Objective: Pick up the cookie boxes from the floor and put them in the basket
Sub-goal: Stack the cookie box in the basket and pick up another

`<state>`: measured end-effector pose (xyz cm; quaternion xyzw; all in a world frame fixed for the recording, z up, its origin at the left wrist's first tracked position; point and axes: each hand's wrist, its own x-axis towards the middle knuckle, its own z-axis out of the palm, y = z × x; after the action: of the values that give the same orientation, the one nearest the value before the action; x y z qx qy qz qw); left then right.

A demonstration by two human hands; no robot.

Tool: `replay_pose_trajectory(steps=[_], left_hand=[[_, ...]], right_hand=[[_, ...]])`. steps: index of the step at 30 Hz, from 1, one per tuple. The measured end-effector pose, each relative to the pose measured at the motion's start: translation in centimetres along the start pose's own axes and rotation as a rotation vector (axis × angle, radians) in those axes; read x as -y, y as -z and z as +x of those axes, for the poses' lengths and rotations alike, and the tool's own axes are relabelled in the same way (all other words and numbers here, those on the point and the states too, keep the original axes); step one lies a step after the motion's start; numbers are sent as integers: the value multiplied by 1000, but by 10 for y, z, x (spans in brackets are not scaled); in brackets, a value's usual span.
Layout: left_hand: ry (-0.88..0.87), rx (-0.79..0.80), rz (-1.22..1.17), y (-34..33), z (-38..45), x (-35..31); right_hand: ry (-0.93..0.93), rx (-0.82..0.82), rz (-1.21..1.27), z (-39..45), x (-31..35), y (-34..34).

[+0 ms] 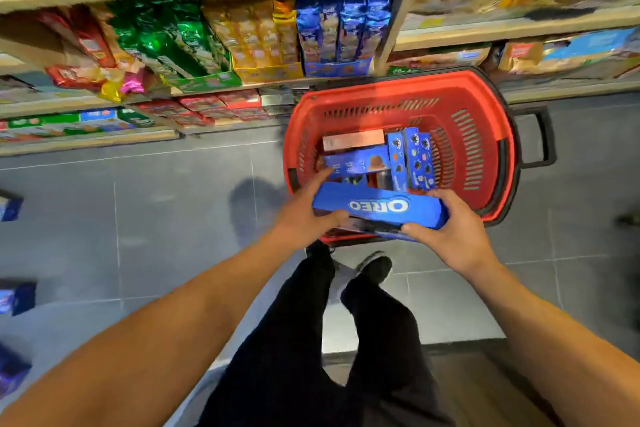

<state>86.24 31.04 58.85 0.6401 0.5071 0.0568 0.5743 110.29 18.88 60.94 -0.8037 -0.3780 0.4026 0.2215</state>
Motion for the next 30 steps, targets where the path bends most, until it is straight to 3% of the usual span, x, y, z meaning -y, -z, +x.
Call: replay_pose_trajectory(steps=[8,17,24,30], left_hand=[[120,-75,6,-58,85,55],[226,-128,78,-136,187,170],[265,-163,167,-162,238,231],[307,-282,334,-188,272,253]], right_hand=[[-52,142,-21,111,-81,-29],[-69,356,-87,233,-204,-113],[-1,317,-143,289,-250,-170],[160,211,-457,320,-265,-199]])
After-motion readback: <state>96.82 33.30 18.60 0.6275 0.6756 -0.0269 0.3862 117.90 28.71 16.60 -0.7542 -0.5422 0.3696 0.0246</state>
